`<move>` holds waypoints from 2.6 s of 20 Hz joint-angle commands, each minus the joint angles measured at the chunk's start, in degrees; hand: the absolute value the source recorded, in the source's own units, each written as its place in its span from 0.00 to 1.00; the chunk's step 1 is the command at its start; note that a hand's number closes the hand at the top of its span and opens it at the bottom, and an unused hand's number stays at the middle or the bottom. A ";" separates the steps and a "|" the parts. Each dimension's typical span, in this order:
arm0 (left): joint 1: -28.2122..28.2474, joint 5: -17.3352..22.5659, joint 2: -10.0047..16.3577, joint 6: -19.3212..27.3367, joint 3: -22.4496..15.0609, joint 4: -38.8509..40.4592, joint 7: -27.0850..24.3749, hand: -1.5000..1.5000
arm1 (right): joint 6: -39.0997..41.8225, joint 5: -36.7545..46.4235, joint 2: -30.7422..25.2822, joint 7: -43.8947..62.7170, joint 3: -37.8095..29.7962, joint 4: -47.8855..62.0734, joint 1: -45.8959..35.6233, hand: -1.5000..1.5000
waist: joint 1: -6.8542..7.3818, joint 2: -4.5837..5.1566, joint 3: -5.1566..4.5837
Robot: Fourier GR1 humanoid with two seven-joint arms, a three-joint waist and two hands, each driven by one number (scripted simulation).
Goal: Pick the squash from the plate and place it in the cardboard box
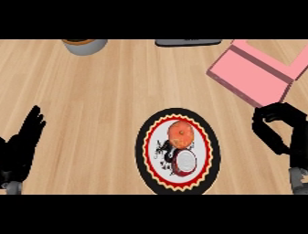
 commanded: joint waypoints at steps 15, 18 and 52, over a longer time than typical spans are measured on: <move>-2.51 -2.39 -4.29 3.83 0.24 5.36 -3.94 0.50 | -5.67 52.46 18.81 33.78 10.54 -13.71 21.89 0.00 | 1.60 0.52 0.03; -4.28 -3.48 -5.75 5.11 -0.74 5.87 -3.81 0.50 | 4.26 59.64 22.34 41.60 13.74 -17.75 21.30 0.00 | 2.33 0.63 0.16; -9.79 -3.81 -7.43 1.80 -0.24 12.46 -5.73 0.50 | 29.00 49.61 23.10 70.52 9.31 -1.17 -9.26 0.00 | 5.45 0.90 0.63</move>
